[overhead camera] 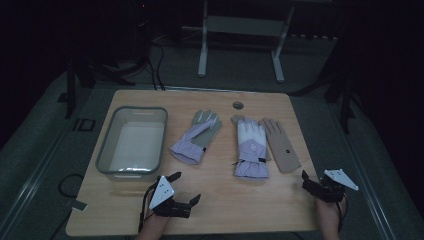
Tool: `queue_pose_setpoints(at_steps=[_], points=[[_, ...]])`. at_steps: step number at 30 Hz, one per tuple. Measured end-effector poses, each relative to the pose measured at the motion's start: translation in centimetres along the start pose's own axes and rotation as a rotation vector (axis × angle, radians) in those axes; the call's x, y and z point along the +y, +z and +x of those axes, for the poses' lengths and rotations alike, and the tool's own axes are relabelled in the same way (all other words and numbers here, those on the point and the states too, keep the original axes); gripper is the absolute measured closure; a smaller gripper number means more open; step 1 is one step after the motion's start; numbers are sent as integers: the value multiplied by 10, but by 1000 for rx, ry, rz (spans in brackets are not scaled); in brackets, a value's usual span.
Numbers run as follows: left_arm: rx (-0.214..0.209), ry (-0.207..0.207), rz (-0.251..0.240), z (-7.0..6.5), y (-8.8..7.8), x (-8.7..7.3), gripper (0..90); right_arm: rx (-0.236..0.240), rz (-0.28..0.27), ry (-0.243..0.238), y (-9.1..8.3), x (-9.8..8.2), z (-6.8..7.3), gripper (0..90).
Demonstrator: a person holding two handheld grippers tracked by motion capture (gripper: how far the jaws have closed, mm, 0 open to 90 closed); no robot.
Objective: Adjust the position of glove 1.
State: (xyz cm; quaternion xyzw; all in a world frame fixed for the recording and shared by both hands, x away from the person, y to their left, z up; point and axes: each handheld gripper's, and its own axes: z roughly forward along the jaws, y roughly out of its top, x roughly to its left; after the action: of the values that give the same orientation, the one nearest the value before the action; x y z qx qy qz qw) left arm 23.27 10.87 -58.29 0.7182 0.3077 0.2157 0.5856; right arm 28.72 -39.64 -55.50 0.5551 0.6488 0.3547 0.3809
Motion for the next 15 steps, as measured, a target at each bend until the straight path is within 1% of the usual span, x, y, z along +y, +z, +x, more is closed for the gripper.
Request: queue_pose_setpoints(at_steps=[1,3,5,7,8,9,10,11,12,13,14,15], points=[[1,1,0,0,0,0,13,16,2,-2,-1,2,0,108],[2,2,0,0,0,0,14,22,4,-11,-3,4,2,108],[3,6,0,-1,0,0,14,38,3,-9,-4,6,3,108],[0,15,0,-1,0,0,14,60,8,-11,-7,13,5,108],[0,15,0,-1,0,0,14,60,8,-11,-7,13,5,108],[1,17,1,-1,0,0,14,68,23,-13,-8,17,7,108],[-1,16,0,-1,0,0,14,55,19,-28,-9,21,10,107],[-1,16,0,-1,0,0,14,55,19,-28,-9,21,10,107],[-3,14,-3,-1,0,0,14,36,14,-47,-9,25,12,108],[-3,13,-4,-1,0,0,13,53,15,-60,-10,33,16,110],[-4,14,-4,-1,0,0,14,92,34,-60,-9,38,16,146],[-5,16,-3,-1,0,0,14,155,71,-45,-6,43,15,139]])
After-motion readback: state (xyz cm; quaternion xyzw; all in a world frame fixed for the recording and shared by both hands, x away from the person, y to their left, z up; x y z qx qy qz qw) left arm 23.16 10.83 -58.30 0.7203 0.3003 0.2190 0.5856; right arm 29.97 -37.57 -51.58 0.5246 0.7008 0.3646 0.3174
